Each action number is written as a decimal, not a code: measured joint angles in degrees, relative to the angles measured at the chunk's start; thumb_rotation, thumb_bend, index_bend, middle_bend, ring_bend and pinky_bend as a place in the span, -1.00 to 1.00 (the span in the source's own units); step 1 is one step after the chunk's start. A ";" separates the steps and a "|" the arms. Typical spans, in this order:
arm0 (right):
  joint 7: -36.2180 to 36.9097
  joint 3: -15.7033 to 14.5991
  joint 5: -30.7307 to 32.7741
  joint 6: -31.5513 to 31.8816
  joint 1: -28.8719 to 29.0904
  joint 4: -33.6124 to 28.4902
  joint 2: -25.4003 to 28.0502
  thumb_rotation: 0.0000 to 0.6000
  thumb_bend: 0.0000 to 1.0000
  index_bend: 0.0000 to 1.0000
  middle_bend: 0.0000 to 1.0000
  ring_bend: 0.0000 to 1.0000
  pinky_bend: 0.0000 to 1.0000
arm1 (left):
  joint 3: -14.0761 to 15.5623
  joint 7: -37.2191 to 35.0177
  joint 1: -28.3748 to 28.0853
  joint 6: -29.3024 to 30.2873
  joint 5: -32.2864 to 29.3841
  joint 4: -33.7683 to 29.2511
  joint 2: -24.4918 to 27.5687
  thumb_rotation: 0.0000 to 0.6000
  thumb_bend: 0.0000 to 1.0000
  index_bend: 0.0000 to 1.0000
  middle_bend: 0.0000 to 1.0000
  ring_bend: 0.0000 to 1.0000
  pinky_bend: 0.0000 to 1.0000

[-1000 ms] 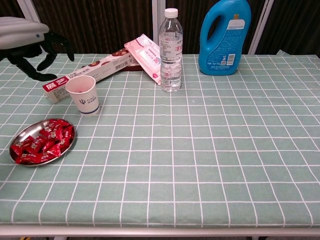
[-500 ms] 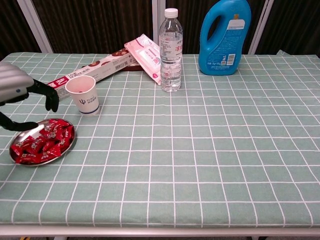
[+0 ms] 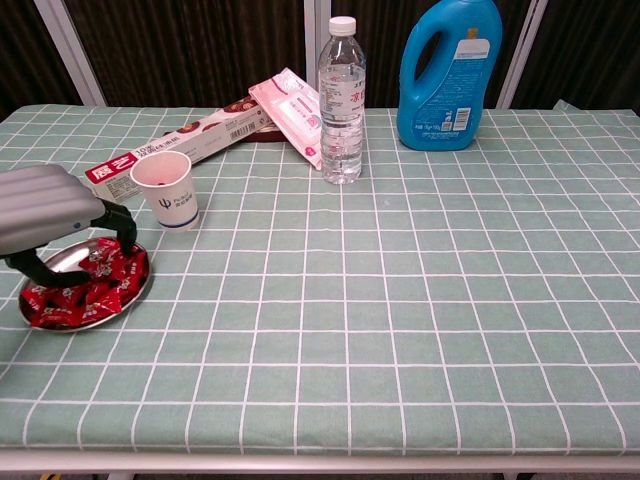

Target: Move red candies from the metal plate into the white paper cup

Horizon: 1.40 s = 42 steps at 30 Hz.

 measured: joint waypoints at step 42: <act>0.31 -0.08 -0.32 0.15 -0.02 0.12 0.10 1.00 -0.81 -0.96 -0.73 -0.91 -0.27 | -5.32 -13.27 0.72 5.51 -2.13 -0.44 2.64 1.00 -0.04 0.42 0.50 1.00 1.00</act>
